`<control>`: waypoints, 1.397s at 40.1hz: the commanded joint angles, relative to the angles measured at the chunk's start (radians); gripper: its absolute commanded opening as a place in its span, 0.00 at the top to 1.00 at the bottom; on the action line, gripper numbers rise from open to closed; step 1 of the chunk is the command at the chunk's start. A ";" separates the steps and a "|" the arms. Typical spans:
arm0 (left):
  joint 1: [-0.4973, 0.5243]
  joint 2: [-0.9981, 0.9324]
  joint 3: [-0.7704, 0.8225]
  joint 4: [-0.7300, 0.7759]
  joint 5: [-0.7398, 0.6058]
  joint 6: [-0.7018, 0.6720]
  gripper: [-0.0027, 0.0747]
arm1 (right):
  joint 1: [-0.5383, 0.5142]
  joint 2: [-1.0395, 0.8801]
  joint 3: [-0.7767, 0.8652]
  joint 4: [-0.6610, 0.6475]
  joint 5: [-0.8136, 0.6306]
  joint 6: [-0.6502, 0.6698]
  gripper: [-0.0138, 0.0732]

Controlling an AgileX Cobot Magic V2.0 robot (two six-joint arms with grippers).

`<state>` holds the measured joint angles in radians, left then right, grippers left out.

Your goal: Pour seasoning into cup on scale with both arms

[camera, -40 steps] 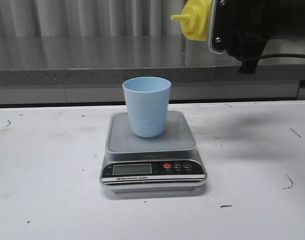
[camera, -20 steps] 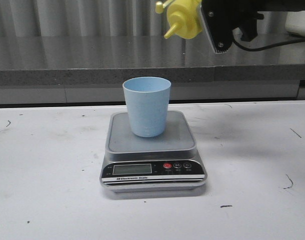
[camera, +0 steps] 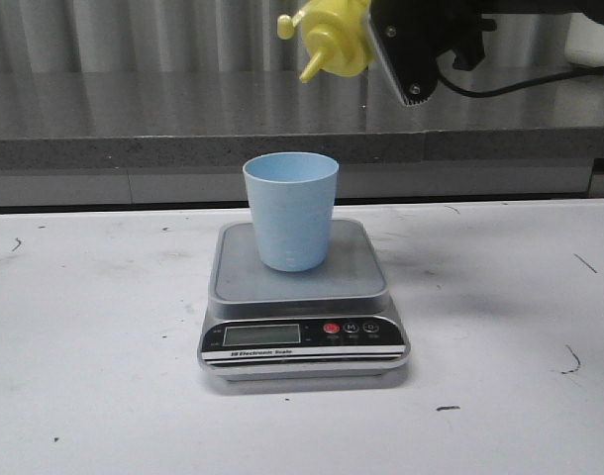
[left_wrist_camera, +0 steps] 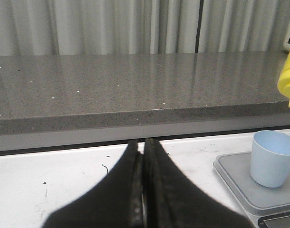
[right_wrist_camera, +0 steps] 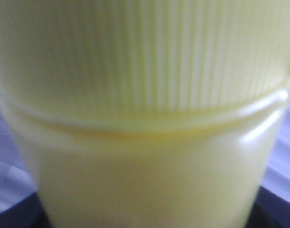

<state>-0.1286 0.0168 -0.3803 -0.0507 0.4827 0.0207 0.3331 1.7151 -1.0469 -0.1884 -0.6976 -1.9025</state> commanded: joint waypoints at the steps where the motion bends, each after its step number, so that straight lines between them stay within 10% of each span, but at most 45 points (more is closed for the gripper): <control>1: 0.000 0.015 -0.025 -0.009 -0.088 -0.010 0.99 | -0.002 -0.061 -0.042 0.109 -0.110 0.121 0.75; 23: 0.000 0.015 -0.025 -0.009 -0.088 -0.010 0.99 | -0.002 -0.061 -0.042 1.230 0.032 1.220 0.75; 56: 0.000 0.015 -0.025 -0.009 -0.088 -0.010 0.99 | -0.002 -0.062 -0.042 1.196 0.166 1.222 0.75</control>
<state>-0.1286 0.0168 -0.3803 -0.0507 0.4827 0.0207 0.3311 1.7122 -1.0526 1.0843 -0.4637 -0.6749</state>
